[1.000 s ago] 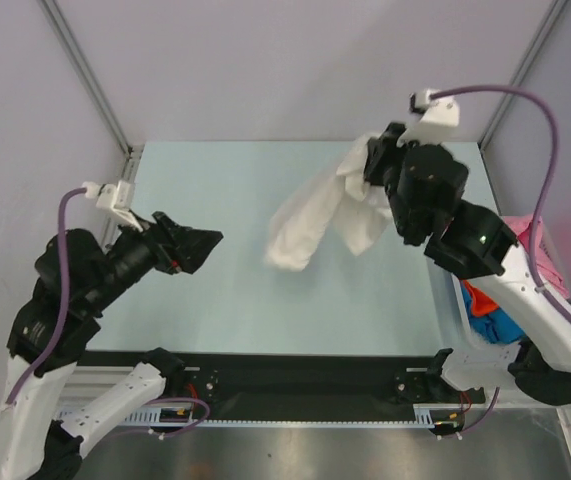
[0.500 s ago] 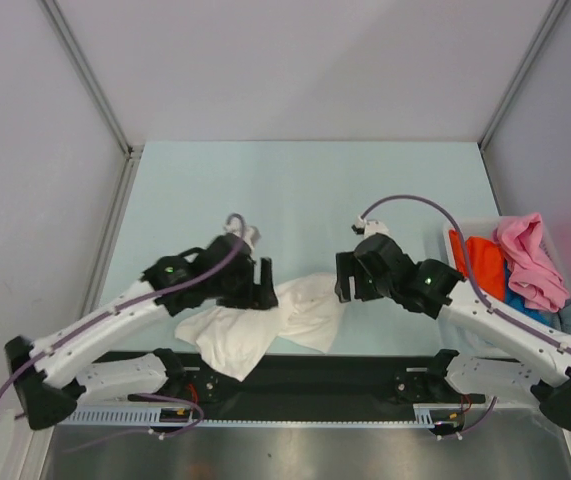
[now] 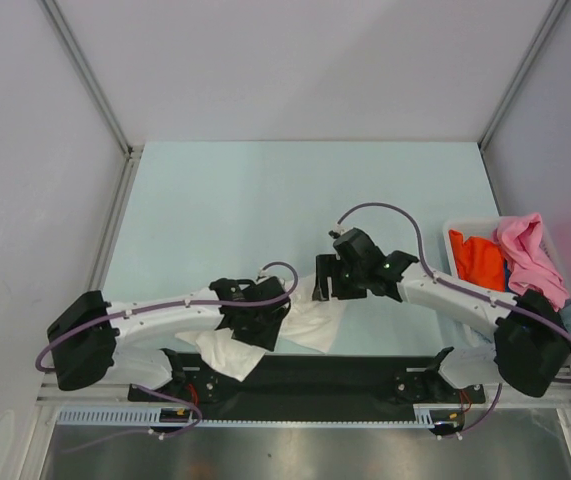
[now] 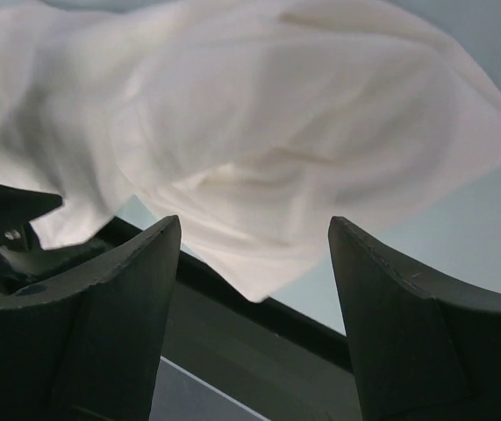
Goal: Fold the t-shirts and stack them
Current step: Flatten the tshirt out
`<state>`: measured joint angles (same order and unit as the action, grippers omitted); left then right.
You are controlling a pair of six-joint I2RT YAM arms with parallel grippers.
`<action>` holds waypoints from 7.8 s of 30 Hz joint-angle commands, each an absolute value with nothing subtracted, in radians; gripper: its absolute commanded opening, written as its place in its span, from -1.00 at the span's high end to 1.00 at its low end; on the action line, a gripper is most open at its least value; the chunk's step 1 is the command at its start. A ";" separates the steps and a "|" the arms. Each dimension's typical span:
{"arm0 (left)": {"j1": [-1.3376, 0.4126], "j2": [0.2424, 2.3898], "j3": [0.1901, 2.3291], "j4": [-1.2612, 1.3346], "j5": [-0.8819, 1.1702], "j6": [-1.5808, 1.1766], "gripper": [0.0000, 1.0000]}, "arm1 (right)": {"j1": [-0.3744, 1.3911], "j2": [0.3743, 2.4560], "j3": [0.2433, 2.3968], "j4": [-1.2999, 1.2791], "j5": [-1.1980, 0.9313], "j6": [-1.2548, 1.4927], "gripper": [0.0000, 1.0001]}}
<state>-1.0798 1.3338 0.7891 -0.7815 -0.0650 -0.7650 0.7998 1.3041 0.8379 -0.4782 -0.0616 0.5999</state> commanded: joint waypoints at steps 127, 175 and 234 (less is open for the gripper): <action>-0.141 0.914 0.572 -0.944 -0.126 -0.985 0.01 | 0.279 1.118 0.926 -0.824 -0.025 0.410 0.44; -0.055 0.841 0.765 -1.049 -0.318 -0.920 0.99 | 0.138 1.377 0.904 -0.763 0.132 0.523 0.25; -0.115 0.839 0.992 -0.994 -0.342 -0.709 0.99 | 0.167 1.330 0.856 -0.518 0.207 0.560 1.00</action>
